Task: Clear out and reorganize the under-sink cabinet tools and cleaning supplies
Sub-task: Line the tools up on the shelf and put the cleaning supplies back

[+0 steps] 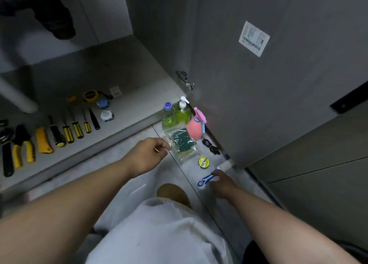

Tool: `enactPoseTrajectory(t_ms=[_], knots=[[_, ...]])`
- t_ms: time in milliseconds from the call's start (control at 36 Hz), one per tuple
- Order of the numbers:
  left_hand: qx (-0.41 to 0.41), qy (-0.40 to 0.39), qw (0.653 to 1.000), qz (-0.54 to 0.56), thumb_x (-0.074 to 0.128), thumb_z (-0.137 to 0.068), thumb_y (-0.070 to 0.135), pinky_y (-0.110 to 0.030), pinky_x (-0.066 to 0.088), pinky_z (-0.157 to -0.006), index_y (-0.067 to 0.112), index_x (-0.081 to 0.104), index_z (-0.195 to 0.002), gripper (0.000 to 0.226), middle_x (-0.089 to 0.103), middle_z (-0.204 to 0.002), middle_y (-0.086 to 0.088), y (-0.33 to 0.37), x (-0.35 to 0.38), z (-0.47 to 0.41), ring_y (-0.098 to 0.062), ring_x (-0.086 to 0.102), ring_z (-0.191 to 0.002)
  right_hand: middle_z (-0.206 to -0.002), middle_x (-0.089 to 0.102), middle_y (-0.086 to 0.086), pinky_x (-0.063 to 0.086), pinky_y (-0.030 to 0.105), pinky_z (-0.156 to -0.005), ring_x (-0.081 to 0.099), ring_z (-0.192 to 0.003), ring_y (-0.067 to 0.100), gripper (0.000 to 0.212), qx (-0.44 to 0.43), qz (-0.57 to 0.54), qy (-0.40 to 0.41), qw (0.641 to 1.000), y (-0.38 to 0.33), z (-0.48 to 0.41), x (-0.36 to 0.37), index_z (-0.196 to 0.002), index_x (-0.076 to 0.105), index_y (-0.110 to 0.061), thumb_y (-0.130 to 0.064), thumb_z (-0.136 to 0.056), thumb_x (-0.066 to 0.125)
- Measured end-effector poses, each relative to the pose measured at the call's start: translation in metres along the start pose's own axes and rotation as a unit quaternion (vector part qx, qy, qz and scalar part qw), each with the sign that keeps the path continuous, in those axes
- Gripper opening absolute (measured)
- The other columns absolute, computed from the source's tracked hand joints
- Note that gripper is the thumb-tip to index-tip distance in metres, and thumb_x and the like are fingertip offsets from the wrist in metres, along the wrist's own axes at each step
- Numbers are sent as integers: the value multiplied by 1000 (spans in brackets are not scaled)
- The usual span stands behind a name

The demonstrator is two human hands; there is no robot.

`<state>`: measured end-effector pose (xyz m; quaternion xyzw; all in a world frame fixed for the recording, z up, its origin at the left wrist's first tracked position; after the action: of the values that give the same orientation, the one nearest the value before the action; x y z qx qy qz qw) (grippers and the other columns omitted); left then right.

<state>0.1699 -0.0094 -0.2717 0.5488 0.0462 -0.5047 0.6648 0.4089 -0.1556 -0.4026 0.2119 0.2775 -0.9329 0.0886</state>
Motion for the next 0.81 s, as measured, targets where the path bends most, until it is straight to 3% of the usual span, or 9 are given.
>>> enactPoseTrajectory(t_ms=[111, 222, 361, 556, 722, 750, 806], knots=[[-16, -23, 999, 19, 58, -95, 11, -33, 55, -91, 41, 69, -91, 33, 69, -94, 21, -26, 16, -4, -8, 67, -97, -137, 53, 17, 42, 32, -106, 51, -127, 31, 48, 19, 38, 19, 999, -6, -28, 14, -136, 52, -17, -13, -89, 61], [-25, -33, 998, 38, 57, -97, 10, -31, 57, -90, 42, 69, -94, 34, 72, -93, 19, -48, 26, -3, -3, 69, -92, -142, 44, 14, 38, 33, -103, 44, -130, 33, 52, 57, 71, 40, 995, -5, -50, 26, -140, 48, -18, -18, -89, 61], [-40, -54, 997, 43, 60, -98, 9, -33, 55, -94, 35, 71, -102, 28, 72, -97, 12, -64, 31, 0, -8, 69, -94, -135, 52, 17, 47, 35, -102, 53, -123, 31, 36, 64, 134, 113, 982, 5, -57, 35, -130, 56, -12, -28, -97, 57], [-44, -58, 997, 18, 60, -100, 19, -27, 56, -90, 28, 73, -107, 18, 73, -99, 14, -72, 15, 6, -1, 68, -91, -123, 53, 22, 51, 40, -91, 60, -109, 40, 30, 61, 114, 160, 979, 26, -24, 40, -123, 51, -13, -23, -95, 49], [-27, -81, 993, -77, 57, -102, 22, -9, 44, -80, 33, 67, -119, 22, 65, -113, 17, -74, -27, 15, 2, 61, -103, -122, 60, 20, 55, 45, -90, 63, -108, 37, 46, 117, 82, 128, 982, 45, 4, 37, -128, 38, -8, -25, -91, 59], [-31, -87, 992, -85, 58, -102, 23, -9, 43, -79, 33, 66, -120, 22, 64, -115, 17, -74, -36, 18, 2, 60, -103, -120, 61, 19, 57, 44, -86, 64, -104, 35, 42, 119, 78, 124, 982, 45, 9, 36, -124, 41, -8, -27, -91, 59], [-42, -97, 989, -103, 58, -102, 25, -14, 47, -81, 33, 64, -122, 23, 63, -116, 15, -74, -54, 24, -1, 62, -101, -112, 64, 15, 56, 27, -63, 65, -81, 22, 23, 105, 79, 120, 984, 43, 19, 30, -106, 50, -12, -27, -90, 59]])
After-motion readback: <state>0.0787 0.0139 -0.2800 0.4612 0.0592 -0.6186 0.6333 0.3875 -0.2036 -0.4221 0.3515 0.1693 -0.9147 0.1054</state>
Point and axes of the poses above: each hand's wrist, its own z-axis away from the middle knuckle, its own x-axis out of the palm, y = z × x, the point moved 3 cm from there along -z, towards the middle knuckle
